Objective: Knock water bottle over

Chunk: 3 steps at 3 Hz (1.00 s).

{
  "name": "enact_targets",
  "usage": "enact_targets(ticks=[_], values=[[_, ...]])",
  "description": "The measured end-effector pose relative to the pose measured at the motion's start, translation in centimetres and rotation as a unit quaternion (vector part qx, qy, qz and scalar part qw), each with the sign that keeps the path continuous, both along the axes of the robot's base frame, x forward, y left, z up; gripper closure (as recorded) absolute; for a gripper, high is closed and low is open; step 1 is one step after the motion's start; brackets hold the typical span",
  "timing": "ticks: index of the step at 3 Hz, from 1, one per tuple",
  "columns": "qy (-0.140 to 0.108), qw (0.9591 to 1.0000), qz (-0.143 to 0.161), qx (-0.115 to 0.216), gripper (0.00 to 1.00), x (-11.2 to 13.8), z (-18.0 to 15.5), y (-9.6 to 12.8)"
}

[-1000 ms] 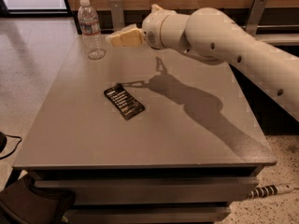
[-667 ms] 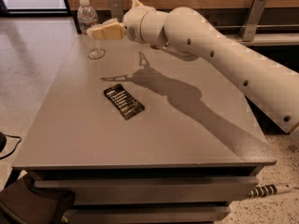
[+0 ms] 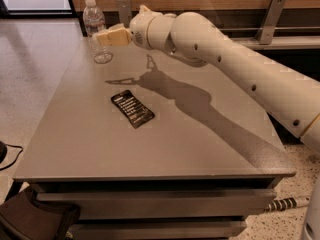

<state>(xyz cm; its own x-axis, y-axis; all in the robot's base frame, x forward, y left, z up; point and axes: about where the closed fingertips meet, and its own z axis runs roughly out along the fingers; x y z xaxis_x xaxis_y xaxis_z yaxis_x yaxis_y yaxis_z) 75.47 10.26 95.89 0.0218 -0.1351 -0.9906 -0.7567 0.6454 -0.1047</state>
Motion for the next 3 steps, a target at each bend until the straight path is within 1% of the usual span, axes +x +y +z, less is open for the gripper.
enact_targets(ticks=[1, 2, 3], values=[[0.02, 0.9998, -0.003, 0.007, 0.0, 1.2, -1.6, 0.5], [0.036, 0.9991, -0.003, 0.021, 0.0, 2.4, -2.9, 1.4], [0.047, 0.9981, 0.01, 0.038, 0.0, 3.6, -4.1, 3.1]])
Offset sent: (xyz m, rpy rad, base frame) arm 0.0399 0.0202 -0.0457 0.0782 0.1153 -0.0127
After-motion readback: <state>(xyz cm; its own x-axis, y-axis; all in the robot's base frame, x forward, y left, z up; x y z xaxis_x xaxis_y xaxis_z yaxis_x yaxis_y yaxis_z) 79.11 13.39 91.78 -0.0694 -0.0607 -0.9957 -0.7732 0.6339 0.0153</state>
